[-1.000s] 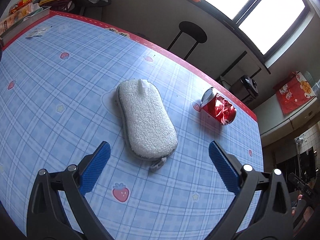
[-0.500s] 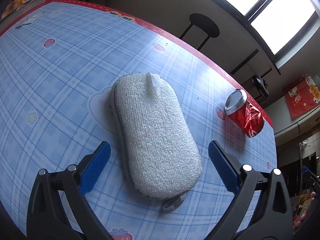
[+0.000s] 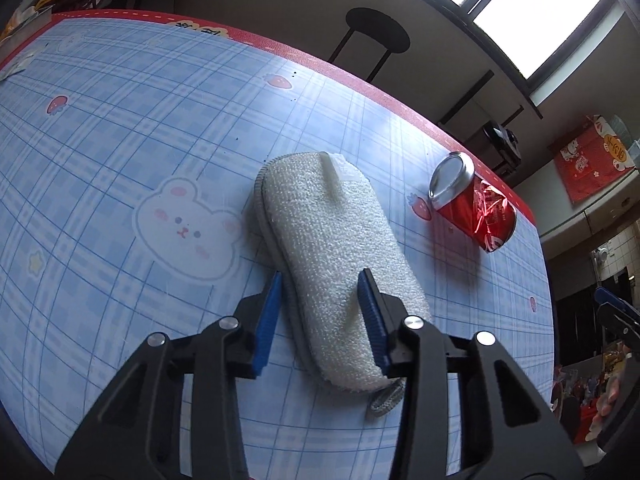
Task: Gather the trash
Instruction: 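Close the left tool on the white sponge, then lift the sponge with the left tool while the right tool grasps the red Coca-Cola can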
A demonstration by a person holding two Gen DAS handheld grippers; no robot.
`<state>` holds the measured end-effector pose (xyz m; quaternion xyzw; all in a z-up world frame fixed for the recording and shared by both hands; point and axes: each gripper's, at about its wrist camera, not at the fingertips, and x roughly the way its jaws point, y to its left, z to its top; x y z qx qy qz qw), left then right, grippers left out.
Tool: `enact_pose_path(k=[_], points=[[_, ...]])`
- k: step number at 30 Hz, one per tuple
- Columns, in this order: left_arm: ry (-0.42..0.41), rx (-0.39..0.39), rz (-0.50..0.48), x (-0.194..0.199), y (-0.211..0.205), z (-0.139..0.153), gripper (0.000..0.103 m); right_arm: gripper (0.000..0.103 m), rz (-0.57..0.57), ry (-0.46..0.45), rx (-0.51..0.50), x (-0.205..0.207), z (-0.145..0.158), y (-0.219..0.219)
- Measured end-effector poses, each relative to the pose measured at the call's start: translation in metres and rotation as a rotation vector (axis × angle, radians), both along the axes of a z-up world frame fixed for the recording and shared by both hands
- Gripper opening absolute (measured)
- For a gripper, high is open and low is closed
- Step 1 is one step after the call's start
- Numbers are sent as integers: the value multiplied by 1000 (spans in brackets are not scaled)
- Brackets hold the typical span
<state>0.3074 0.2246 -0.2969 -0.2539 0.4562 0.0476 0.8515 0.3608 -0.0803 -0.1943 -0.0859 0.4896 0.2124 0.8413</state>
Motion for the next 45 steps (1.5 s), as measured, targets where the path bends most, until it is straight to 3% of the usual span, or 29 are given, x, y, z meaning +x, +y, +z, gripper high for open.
enact_pose_path(k=[8,14,19,23,26,27,31,36,45], points=[[-61,-105,-116,-13,-21,19,15,97,16,20,6,-3,-7,8],[-84,-138,-254,-6,-61,35,12,97,-15,77,11,-4,-27,6],[-83,-163,-308,4,-87,33,11,97,-43,113,-66,-2,-67,7],[-61,-137,-292,11,-93,27,14,97,-34,123,-111,-4,-88,15],[-47,-145,-227,9,-83,23,36,97,-32,89,-74,-4,-82,20],[-48,-152,-202,7,-77,21,38,97,-25,78,-76,-3,-80,23],[-24,-201,-137,-1,-59,9,40,97,36,58,-107,1,-81,42],[-5,-209,-141,0,-56,1,42,97,100,49,-208,1,-94,60],[10,-266,-152,23,-65,-13,46,97,64,108,-156,3,-101,49]])
